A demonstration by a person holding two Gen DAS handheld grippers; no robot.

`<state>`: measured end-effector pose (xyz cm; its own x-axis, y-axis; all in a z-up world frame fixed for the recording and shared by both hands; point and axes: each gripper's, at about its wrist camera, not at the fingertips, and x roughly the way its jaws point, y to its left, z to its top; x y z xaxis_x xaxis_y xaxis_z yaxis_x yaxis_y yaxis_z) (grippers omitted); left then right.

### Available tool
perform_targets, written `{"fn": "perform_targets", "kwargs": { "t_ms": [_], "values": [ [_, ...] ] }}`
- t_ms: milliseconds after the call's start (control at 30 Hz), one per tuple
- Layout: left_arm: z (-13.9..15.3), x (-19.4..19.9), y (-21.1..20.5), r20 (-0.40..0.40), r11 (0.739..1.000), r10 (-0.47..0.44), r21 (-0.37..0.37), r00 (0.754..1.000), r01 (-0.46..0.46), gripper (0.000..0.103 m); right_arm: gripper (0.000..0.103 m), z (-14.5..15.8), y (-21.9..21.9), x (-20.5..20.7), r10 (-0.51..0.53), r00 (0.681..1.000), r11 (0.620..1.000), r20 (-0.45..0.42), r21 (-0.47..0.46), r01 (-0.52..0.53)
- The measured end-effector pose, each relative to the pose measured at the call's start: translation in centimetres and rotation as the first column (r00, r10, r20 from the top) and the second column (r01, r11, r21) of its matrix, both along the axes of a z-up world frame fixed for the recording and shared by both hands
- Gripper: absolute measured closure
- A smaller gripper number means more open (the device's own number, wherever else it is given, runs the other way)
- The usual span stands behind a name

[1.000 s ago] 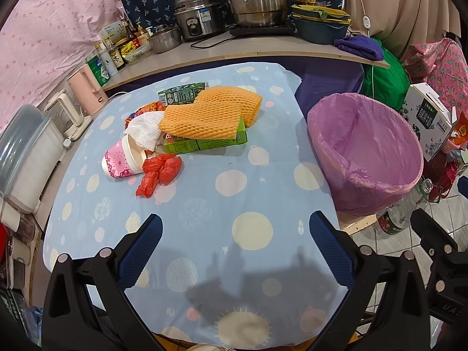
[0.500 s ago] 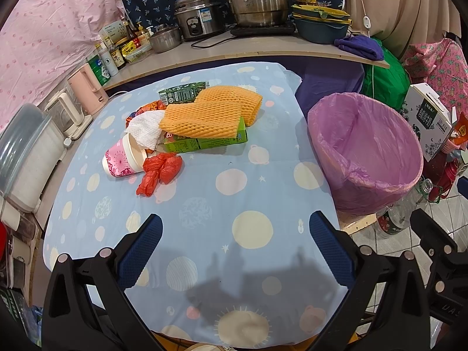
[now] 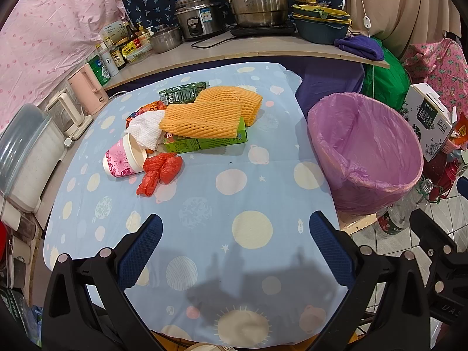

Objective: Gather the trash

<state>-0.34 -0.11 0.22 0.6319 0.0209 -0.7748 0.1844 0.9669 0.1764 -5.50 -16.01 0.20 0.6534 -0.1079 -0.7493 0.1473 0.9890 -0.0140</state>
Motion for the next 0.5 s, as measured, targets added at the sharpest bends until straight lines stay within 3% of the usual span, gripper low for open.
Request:
{"fn": "perform_targets", "kwargs": {
  "t_ms": [500],
  "values": [
    [-0.05, 0.06, 0.01, -0.001, 1.0, 0.0, 0.0, 1.0, 0.0, 0.007, 0.007, -0.12, 0.46, -0.1, 0.002, 1.0, 1.0, 0.001, 0.001, -0.002]
  ]
}}
